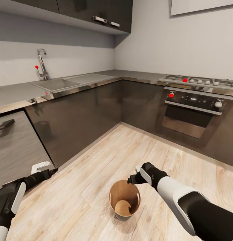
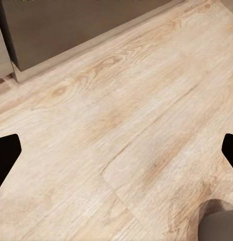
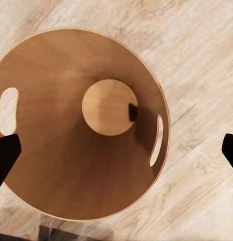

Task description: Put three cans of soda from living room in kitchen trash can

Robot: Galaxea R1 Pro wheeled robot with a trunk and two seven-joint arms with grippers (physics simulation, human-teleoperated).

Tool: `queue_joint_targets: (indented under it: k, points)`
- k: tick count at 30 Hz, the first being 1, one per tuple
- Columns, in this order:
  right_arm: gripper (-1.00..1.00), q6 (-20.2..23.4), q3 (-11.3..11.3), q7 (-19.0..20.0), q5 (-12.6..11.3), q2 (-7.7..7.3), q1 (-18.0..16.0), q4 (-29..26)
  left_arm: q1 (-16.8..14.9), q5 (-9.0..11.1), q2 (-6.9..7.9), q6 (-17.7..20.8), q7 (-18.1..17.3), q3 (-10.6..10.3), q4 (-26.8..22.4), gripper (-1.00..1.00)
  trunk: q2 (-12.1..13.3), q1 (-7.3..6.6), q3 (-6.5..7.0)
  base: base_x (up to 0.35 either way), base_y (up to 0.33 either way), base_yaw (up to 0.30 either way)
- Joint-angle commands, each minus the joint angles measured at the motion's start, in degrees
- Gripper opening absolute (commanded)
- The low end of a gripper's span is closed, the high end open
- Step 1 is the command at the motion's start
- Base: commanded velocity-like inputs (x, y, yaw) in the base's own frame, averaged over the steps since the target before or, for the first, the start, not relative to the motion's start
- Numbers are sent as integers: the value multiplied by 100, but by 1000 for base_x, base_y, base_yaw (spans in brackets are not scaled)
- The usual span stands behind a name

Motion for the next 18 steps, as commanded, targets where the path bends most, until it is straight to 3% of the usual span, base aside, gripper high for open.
queue_joint_targets:
  k: [1, 14, 18]
  points:
    - [100, 0, 0, 0, 1, -1, 0, 1, 0, 0, 0, 0, 0, -1, 0, 100, 0, 0, 0, 0, 0, 0]
    - [100, 0, -7, 0, 2, -31, 52, 1, 0, -7, 1, 85, -24, -6, -20, 100, 0, 0, 0, 0, 0, 0]
    - [100, -87, -5, 0, 1, -33, 71, 3, 0, -14, 0, 116, -27, -110, -21, 100, 0, 0, 0, 0, 104, 0]
